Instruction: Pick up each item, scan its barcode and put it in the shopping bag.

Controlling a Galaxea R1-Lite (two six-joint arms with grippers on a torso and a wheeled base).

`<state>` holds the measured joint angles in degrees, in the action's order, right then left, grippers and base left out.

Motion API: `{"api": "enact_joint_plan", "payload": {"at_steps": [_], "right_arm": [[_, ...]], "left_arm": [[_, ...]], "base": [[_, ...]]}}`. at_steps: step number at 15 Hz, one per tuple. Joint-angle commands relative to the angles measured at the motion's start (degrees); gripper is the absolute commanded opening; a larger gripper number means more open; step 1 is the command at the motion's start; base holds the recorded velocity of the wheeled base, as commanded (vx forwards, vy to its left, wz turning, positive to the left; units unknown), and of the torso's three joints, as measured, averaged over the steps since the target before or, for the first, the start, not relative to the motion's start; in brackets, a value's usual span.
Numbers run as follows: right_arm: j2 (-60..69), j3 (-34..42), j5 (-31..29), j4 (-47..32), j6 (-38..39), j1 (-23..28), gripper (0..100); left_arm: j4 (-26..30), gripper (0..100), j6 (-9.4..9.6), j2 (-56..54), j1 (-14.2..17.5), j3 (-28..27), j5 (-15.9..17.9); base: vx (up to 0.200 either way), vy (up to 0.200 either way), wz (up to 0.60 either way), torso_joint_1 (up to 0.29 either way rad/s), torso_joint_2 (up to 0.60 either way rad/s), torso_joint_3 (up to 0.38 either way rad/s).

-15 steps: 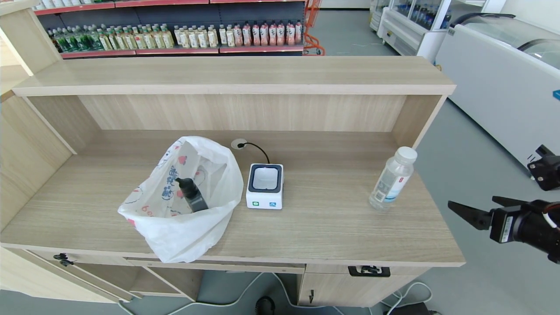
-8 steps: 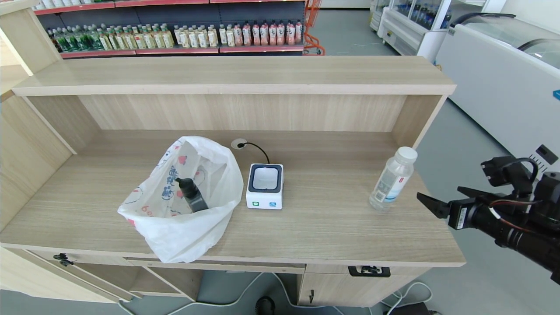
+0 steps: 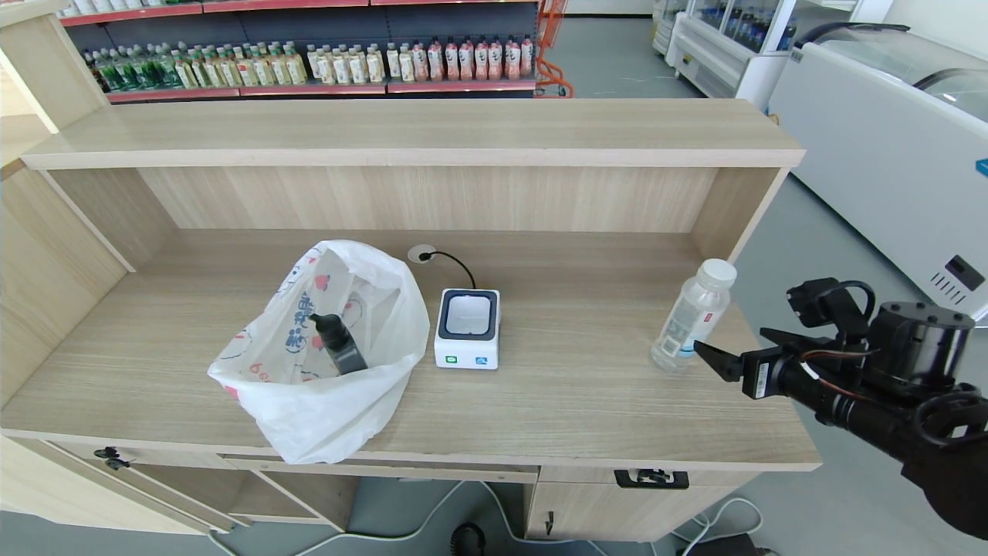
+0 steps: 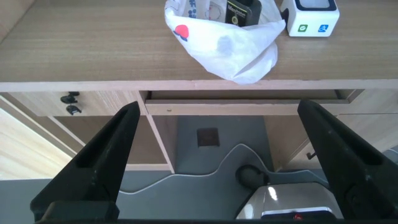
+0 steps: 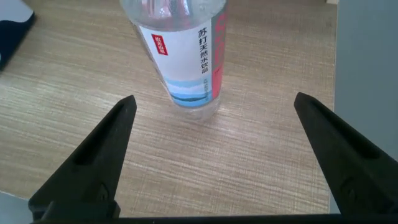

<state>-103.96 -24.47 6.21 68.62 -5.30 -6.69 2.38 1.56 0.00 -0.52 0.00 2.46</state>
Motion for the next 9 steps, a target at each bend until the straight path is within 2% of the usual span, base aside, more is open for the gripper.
{"api": "enact_joint_plan", "payload": {"at_steps": [1, 9], "right_arm": [[-2.6, -3.1, -0.7, 0.3, -0.1, -1.5, 100], [-7.7, -8.6, -0.9, 1.2, -0.1, -4.0, 100]], "left_arm": [[0.0, 100, 0.02, 0.1, 0.0, 0.0, 0.0], [0.0, 100, 0.02, 0.1, 0.0, 0.0, 0.0]], "base": [[0.000, 0.000, 0.00, 0.000, 0.00, 0.000], [0.000, 0.000, 0.00, 0.000, 0.00, 0.000]]}}
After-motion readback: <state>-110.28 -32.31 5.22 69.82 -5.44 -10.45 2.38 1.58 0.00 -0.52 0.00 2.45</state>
